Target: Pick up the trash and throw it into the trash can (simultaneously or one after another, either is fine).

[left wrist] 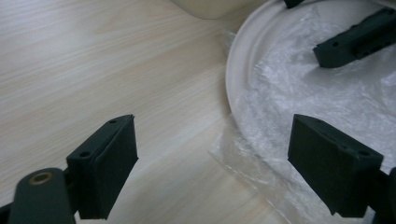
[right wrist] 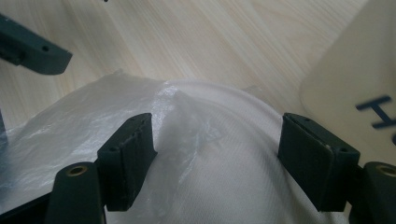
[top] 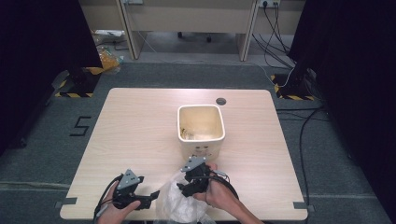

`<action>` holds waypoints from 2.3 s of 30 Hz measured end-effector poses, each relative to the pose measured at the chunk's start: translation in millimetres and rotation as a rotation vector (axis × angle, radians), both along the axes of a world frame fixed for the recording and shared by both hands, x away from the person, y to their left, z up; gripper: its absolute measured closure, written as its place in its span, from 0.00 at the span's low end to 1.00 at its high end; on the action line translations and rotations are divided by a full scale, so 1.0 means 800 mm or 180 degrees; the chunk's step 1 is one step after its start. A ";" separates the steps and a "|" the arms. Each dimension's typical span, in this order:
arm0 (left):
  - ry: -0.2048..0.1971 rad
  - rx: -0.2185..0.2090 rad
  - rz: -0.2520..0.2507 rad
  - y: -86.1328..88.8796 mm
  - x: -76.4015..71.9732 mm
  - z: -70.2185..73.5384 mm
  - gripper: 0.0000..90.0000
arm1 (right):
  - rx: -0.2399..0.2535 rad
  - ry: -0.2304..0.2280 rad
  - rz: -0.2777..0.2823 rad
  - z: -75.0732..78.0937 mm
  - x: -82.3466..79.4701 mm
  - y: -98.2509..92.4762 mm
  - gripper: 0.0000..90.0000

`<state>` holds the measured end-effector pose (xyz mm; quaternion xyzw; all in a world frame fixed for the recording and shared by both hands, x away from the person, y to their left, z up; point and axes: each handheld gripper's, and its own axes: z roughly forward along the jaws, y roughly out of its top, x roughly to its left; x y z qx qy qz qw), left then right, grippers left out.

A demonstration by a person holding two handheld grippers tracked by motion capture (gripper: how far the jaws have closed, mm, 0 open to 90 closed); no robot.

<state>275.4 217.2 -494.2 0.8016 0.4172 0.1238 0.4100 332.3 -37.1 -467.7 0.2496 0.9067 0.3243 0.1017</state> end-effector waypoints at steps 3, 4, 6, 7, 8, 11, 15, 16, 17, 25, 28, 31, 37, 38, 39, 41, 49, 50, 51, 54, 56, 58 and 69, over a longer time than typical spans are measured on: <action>0.0014 0.0042 -0.0098 -0.016 -0.001 -0.004 0.17 | 0.0011 -0.0034 -0.0042 -0.001 -0.003 -0.010 0.30; 0.0027 0.0071 -0.0128 -0.021 0.000 -0.005 0.17 | 0.0019 -0.0037 -0.0070 -0.001 -0.005 -0.015 0.30; 0.0019 0.0152 -0.0171 -0.029 0.001 -0.006 0.17 | 0.0020 -0.0065 -0.0128 -0.001 -0.010 -0.030 0.30; 0.0010 0.0186 -0.0180 -0.030 0.003 -0.006 0.17 | 0.0020 -0.0065 -0.0128 -0.001 -0.010 -0.030 0.30; 0.0012 0.0197 -0.0167 -0.031 0.005 -0.006 0.17 | 0.0025 -0.0060 -0.0167 -0.001 -0.011 -0.041 0.30; 0.0030 0.0147 -0.0104 -0.024 0.013 -0.006 0.17 | 0.0045 -0.0037 -0.0219 -0.001 -0.012 -0.053 0.30; 0.0064 0.0143 0.0030 -0.012 0.022 -0.010 0.17 | 0.0076 -0.0012 -0.0335 -0.002 -0.013 -0.078 0.30; 0.0061 0.0134 0.0067 -0.009 0.023 -0.012 0.17 | 0.0078 -0.0017 -0.0365 -0.002 -0.013 -0.084 0.30; 0.0070 0.0129 0.0095 -0.006 0.024 -0.013 0.17 | 0.0083 -0.0023 -0.0408 -0.002 -0.013 -0.090 0.30; 0.0074 0.0115 0.0242 0.009 0.031 -0.016 0.17 | 0.0089 -0.0055 -0.0707 -0.002 -0.012 -0.134 0.31; 0.0075 0.0098 0.0310 0.016 0.035 -0.017 0.17 | 0.0120 -0.0064 -0.0892 -0.003 -0.009 -0.156 0.31; 0.0080 0.0104 0.0343 0.019 0.037 -0.018 0.17 | 0.0132 -0.0089 -0.0992 -0.003 -0.009 -0.169 0.31; 0.0074 0.0115 0.0392 0.025 0.038 -0.021 0.17 | 0.0119 -0.0118 -0.1142 -0.003 -0.010 -0.188 0.31; 0.0078 0.0122 0.0394 0.025 0.038 -0.021 0.17 | 0.0134 -0.0110 -0.1210 -0.003 -0.010 -0.195 0.32; 0.0074 0.0116 0.0400 0.025 0.038 -0.021 0.17 | 0.0134 -0.0110 -0.1210 -0.003 -0.010 -0.195 0.32; 0.0074 0.0129 0.0399 0.024 0.038 -0.022 0.17 | 0.0131 -0.0119 -0.1299 -0.002 -0.009 -0.207 0.32; 0.0079 0.0109 0.0348 0.016 0.036 -0.022 0.17 | 0.0239 -0.0067 -0.1463 -0.003 0.003 -0.233 0.39; 0.0061 0.0089 0.0322 0.012 0.034 -0.020 0.17 | 0.0228 -0.0074 -0.1469 -0.003 0.003 -0.233 0.39; 0.0044 0.0066 0.0275 0.006 0.032 -0.018 0.17 | 0.0213 -0.0088 -0.1471 -0.002 0.002 -0.232 0.39; -0.0010 0.0025 0.0084 -0.019 0.028 -0.009 0.17 | 0.0188 -0.0105 -0.1461 -0.001 0.001 -0.231 0.39; -0.0025 -0.0015 -0.0051 -0.038 0.026 -0.003 0.17 | 0.0200 -0.0110 -0.1479 -0.001 0.000 -0.232 0.39; -0.0009 -0.0094 -0.0181 -0.058 0.024 -0.002 0.17 | 0.0194 -0.0113 -0.1484 0.000 -0.001 -0.233 0.39; 0.0060 -0.0064 -0.0718 -0.151 0.028 -0.014 0.17 | 0.0369 -0.0125 -0.1474 0.006 -0.006 -0.235 0.34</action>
